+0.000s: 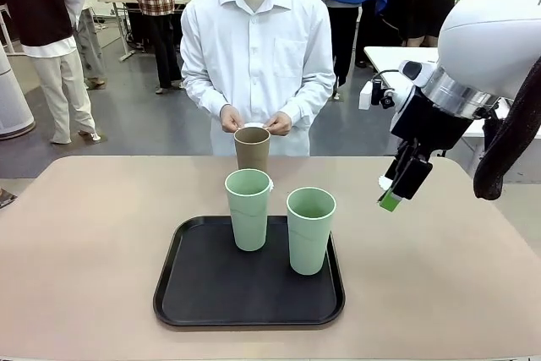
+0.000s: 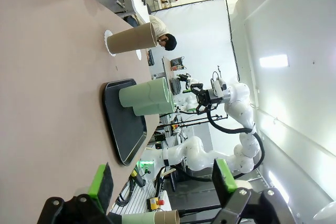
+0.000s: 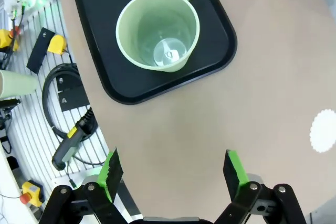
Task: Place coasters on the table and set cups on them.
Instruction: Take one Reusable plastic cup from the Flat Tray and place it on a coaster set by the human.
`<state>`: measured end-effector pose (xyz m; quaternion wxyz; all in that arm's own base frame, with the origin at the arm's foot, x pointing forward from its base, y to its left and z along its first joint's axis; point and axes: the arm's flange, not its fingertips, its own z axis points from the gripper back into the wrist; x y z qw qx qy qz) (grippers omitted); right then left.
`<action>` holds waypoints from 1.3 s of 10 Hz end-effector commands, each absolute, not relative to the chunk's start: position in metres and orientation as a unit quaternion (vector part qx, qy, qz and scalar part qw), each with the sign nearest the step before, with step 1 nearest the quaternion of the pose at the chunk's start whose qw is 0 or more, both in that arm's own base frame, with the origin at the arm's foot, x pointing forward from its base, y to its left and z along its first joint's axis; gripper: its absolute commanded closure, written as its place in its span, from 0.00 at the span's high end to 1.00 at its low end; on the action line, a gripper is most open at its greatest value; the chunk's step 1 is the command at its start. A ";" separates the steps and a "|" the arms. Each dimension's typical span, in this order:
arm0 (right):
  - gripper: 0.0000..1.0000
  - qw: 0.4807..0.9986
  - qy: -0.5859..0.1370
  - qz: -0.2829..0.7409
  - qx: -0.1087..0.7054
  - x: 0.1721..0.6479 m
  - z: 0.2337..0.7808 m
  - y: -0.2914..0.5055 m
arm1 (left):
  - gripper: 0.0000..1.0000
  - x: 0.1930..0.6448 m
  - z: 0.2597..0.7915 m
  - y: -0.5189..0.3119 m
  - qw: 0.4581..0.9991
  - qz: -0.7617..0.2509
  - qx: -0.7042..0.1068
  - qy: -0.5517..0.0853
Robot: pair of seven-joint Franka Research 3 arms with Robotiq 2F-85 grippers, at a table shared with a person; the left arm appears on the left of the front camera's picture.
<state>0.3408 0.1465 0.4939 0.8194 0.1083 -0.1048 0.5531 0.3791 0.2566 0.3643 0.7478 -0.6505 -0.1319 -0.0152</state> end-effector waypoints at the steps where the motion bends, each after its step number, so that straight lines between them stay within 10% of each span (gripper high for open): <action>1: 1.00 0.821 -0.104 0.552 0.107 0.341 0.493 0.146 | 1.00 0.379 0.367 0.258 0.744 -0.020 -0.654 -0.137; 2: 1.00 0.716 -0.182 0.650 0.178 0.338 0.481 0.113 | 1.00 0.379 0.367 0.258 0.744 -0.020 -0.654 -0.137; 5: 1.00 0.624 -0.304 0.644 0.322 0.367 0.430 0.060 | 1.00 0.379 0.367 0.258 0.744 -0.020 -0.654 -0.137; 8: 1.00 0.597 -0.424 0.557 0.391 0.372 0.397 0.033 | 1.00 0.379 0.367 0.258 0.744 -0.020 -0.654 -0.137; 13: 1.00 0.631 -0.401 0.532 0.397 0.362 0.332 0.058 | 1.00 0.379 0.367 0.258 0.744 -0.020 -0.654 -0.137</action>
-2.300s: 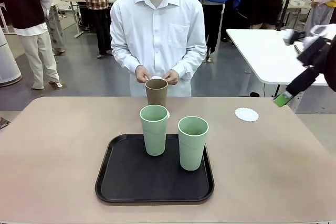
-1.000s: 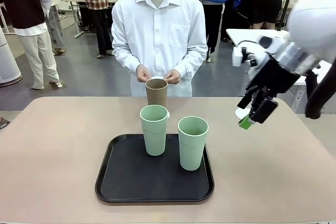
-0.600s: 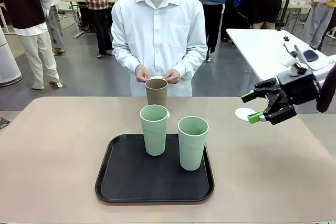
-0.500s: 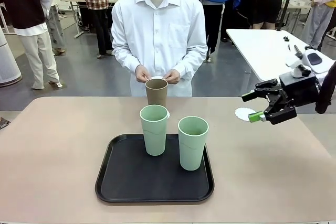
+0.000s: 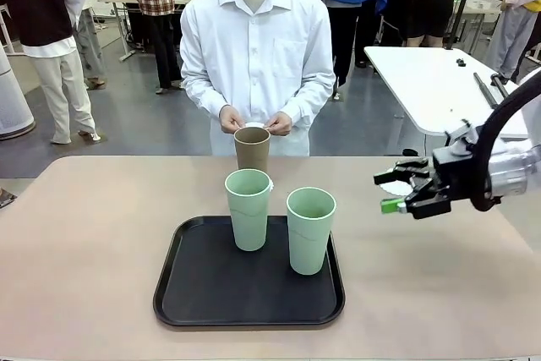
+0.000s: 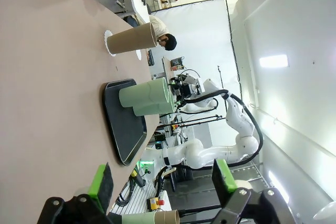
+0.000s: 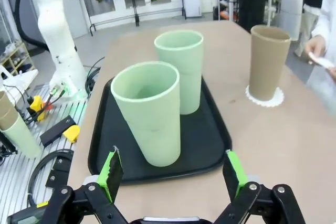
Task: Place coasters on the table and set cups on them.
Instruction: Take one Reusable plastic cup from the Flat Tray and place it on a coaster set by the human.
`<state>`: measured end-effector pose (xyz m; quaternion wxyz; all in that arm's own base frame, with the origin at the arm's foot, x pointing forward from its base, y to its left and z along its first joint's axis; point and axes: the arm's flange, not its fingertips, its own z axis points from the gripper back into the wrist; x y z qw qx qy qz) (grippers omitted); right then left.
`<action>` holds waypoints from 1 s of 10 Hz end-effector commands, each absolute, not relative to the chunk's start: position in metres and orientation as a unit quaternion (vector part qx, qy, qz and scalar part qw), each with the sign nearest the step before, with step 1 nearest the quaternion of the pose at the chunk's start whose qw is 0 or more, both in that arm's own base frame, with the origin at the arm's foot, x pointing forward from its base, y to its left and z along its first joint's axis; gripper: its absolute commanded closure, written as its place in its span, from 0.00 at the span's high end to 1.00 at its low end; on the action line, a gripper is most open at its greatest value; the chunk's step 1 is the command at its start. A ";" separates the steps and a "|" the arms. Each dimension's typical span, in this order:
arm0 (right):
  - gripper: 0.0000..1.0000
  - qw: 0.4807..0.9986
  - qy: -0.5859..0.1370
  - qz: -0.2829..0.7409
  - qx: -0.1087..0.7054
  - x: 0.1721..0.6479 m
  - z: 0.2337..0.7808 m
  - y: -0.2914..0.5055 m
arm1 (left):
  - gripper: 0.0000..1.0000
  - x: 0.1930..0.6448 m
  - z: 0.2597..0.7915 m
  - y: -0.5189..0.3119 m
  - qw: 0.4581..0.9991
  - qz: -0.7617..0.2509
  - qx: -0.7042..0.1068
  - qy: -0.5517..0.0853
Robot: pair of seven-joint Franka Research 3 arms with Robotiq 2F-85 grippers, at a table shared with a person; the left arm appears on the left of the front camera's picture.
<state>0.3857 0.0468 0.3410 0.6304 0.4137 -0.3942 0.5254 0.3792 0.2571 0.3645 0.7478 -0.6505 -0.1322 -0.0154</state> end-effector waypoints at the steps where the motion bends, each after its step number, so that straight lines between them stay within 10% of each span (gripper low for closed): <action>1: 1.00 0.635 -0.393 0.534 0.397 0.363 0.323 0.061 | 1.00 0.379 0.367 0.258 0.744 -0.020 -0.654 -0.137; 10: 1.00 0.632 -0.377 0.538 0.411 0.383 0.312 0.066 | 1.00 0.379 0.367 0.258 0.744 -0.020 -0.654 -0.137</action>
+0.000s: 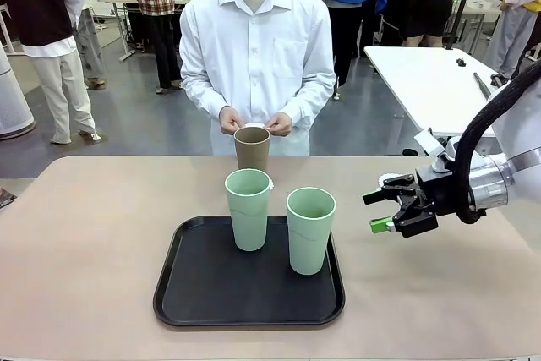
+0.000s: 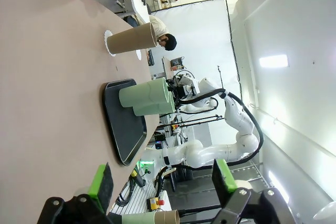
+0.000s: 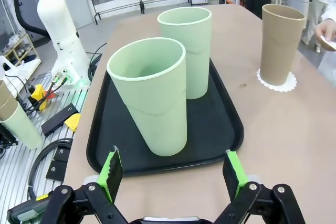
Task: Place coasters on the table and set cups on them.
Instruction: Take one Reusable plastic cup from the Flat Tray and place it on a coaster set by the human.
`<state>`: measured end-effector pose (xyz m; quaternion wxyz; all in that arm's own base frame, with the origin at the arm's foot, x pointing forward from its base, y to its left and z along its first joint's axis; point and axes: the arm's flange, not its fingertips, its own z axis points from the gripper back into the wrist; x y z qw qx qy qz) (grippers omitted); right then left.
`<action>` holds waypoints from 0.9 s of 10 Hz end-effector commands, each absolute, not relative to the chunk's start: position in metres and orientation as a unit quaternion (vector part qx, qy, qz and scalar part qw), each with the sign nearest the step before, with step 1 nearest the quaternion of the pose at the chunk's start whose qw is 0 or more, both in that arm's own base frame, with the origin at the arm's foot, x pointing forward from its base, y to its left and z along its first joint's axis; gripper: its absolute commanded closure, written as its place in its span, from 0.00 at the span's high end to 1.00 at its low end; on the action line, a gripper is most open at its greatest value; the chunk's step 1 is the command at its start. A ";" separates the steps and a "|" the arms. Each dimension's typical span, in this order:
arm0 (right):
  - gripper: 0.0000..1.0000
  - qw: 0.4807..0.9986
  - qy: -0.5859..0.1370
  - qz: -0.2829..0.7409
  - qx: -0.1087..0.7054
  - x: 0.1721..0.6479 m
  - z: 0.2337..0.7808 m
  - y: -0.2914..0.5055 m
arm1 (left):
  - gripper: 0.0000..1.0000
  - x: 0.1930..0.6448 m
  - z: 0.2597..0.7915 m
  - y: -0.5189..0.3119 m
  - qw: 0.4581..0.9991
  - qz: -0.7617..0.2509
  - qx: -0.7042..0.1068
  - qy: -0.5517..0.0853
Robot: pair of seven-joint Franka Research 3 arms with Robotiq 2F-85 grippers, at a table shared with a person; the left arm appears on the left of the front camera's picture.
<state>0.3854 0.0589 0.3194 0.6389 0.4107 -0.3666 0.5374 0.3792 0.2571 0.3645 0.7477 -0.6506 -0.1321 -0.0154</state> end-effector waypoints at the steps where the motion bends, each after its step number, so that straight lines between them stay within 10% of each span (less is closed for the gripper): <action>1: 1.00 0.625 -0.386 0.539 0.412 0.379 0.308 0.070 | 1.00 0.379 0.367 0.258 0.744 -0.020 -0.654 -0.137; 9: 1.00 0.583 -0.387 0.534 0.474 0.382 0.268 0.109 | 1.00 0.379 0.367 0.258 0.744 -0.020 -0.654 -0.137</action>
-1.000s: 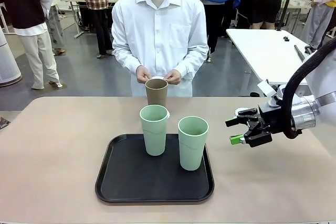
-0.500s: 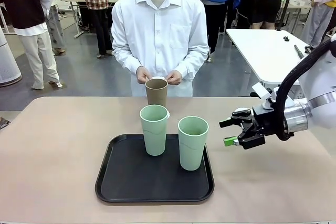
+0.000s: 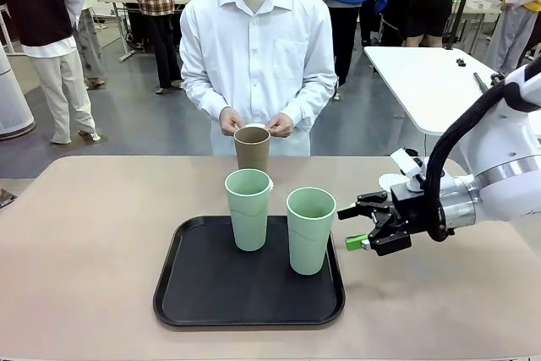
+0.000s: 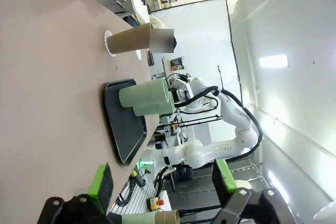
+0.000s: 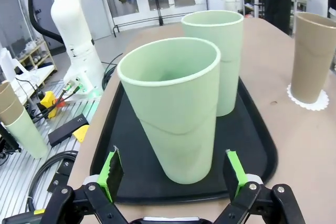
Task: Place coasters on the table and set cups on them.
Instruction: Take one Reusable plastic cup from the Flat Tray and place it on a coaster set by the human.
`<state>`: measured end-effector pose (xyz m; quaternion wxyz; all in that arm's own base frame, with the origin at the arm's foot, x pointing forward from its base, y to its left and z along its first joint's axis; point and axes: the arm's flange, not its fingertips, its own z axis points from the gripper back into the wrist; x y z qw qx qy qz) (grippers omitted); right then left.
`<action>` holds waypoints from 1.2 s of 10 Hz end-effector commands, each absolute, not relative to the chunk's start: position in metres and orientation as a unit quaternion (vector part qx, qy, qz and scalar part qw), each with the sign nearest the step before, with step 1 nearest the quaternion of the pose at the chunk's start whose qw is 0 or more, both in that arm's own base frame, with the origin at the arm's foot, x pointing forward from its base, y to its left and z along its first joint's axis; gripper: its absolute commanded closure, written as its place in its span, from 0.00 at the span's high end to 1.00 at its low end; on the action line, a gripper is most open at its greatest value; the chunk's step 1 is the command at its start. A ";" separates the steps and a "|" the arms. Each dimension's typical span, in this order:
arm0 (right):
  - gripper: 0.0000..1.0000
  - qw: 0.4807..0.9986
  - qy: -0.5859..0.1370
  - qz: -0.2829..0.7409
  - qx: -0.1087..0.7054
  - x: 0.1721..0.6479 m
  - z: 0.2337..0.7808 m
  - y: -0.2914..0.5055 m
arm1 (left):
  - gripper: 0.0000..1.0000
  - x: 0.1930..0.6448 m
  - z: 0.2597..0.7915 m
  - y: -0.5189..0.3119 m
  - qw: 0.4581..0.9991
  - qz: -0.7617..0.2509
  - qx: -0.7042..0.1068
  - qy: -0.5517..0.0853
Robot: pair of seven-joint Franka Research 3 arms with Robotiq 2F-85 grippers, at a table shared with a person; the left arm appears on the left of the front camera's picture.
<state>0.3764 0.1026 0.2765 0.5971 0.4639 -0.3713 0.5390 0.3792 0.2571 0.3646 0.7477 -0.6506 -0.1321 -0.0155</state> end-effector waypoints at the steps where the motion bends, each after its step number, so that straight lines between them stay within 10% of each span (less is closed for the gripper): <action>1: 1.00 0.574 -0.393 0.537 0.477 0.382 0.263 0.111 | 1.00 0.379 0.367 0.258 0.744 -0.020 -0.654 -0.137; 12: 1.00 0.522 -0.401 0.570 0.492 0.399 0.238 0.155 | 1.00 0.379 0.367 0.258 0.744 -0.020 -0.654 -0.137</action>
